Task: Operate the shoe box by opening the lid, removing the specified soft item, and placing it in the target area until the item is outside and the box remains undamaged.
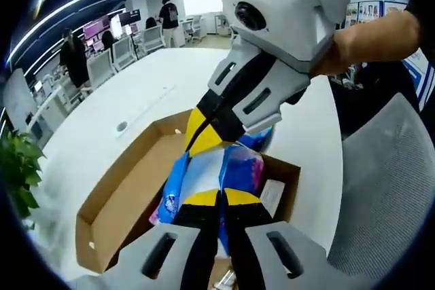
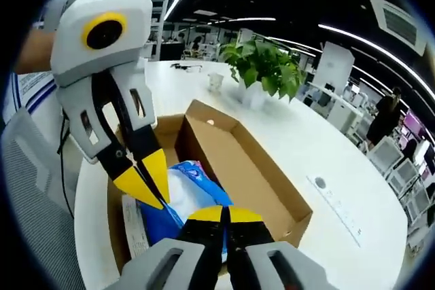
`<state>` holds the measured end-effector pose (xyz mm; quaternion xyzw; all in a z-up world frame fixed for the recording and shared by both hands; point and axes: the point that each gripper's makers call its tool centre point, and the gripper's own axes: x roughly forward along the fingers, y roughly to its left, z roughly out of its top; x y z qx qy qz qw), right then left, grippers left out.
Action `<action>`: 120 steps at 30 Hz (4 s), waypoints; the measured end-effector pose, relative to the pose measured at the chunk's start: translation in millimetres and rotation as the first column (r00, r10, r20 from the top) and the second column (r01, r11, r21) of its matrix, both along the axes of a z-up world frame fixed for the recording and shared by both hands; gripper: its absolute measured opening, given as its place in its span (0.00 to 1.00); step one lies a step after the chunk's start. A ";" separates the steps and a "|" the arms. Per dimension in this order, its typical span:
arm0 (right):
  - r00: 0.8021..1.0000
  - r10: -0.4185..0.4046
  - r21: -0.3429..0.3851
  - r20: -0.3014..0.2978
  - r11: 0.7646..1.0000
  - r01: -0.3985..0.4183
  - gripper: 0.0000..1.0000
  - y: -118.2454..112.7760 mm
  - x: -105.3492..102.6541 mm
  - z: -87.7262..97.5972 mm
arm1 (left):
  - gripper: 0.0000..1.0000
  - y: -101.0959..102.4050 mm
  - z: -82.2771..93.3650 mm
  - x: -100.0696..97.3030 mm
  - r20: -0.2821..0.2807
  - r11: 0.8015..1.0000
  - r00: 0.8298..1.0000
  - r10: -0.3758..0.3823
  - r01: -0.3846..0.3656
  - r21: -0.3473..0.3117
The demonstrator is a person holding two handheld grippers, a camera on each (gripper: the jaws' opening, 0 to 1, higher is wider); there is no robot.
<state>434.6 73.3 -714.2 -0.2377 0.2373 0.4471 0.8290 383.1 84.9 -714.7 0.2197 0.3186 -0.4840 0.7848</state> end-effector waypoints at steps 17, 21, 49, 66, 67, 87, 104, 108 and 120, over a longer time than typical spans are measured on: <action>0.999 0.020 0.006 0.026 1.000 -0.020 0.00 -3.0 -3.0 31.2 | 0.00 -7.1 34.1 -4.0 0.026 0.999 0.999 -0.047 0.048 -0.015; 1.000 0.021 0.020 0.016 1.000 -0.021 0.00 -6.1 -6.1 37.3 | 0.00 -9.6 40.2 -5.8 0.028 0.998 0.998 -0.059 0.059 -0.017; 0.999 -0.011 0.035 0.042 0.999 0.010 0.00 -50.5 -19.1 71.5 | 0.00 -53.2 77.2 -22.0 0.069 0.987 0.986 -0.154 0.156 -0.029; 0.996 -0.075 0.039 0.044 0.997 0.074 0.00 -100.2 -21.2 79.4 | 0.00 -102.9 85.7 -25.1 0.081 0.974 0.972 -0.220 0.223 -0.033; 0.996 -0.081 0.039 0.044 0.996 0.079 0.00 -103.2 -20.9 79.6 | 0.00 -105.7 85.8 -25.0 0.080 0.973 0.971 -0.224 0.227 -0.034; 0.987 -0.153 0.047 0.045 0.987 0.151 0.00 -162.6 -12.4 80.5 | 0.00 -166.5 87.7 -21.5 0.097 0.954 0.951 -0.294 0.299 -0.037; 0.980 -0.196 0.038 0.038 0.980 0.194 0.00 -211.8 -11.9 72.4 | 0.00 -212.8 77.0 -17.7 0.094 0.940 0.937 -0.336 0.340 -0.029; 0.978 -0.207 0.031 0.035 0.978 0.206 0.00 -222.3 -13.5 70.4 | 0.00 -223.4 74.7 -17.3 0.091 0.936 0.934 -0.346 0.350 -0.028; 0.971 -0.240 0.010 0.021 0.971 0.240 0.00 -257.4 -17.0 61.3 | 0.00 -256.1 64.7 -17.3 0.080 0.926 0.924 -0.373 0.377 -0.032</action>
